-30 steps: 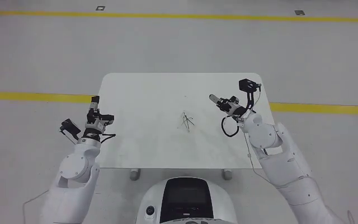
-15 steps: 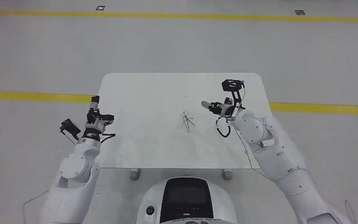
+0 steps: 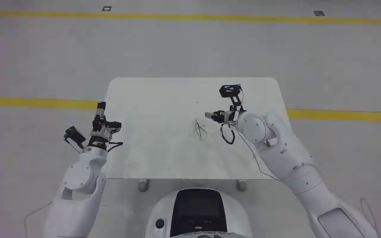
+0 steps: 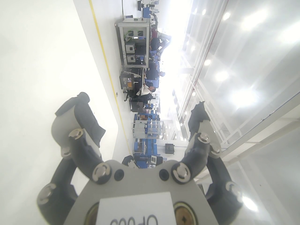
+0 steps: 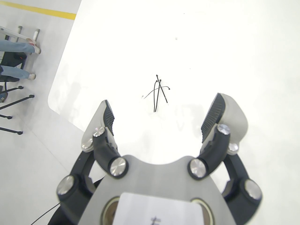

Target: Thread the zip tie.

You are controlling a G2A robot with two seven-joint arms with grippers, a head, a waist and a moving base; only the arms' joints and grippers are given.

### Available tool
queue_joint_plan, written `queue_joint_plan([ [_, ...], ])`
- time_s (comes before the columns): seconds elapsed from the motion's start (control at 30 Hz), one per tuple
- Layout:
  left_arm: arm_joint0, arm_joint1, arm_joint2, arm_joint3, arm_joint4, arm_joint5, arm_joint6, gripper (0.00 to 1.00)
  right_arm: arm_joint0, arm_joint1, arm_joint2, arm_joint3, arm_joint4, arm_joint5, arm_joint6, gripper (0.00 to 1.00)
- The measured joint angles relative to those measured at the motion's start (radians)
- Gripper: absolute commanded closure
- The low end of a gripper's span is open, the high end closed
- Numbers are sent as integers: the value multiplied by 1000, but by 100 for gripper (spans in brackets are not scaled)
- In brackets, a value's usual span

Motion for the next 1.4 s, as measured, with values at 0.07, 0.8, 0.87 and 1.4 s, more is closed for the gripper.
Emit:
queue_joint_plan([
  [0.07,0,0,0,0,0,0,0,0,1,0,-1,-2,-1,-1,1,0],
  [0.8,0,0,0,0,0,0,0,0,289,-109,-262,277,108,-66,272,0],
  [0.87,0,0,0,0,0,0,0,0,289,-109,-262,277,108,-66,272,0],
  [1.4,0,0,0,0,0,0,0,0,418,-229,-419,502,197,-44,319,0],
])
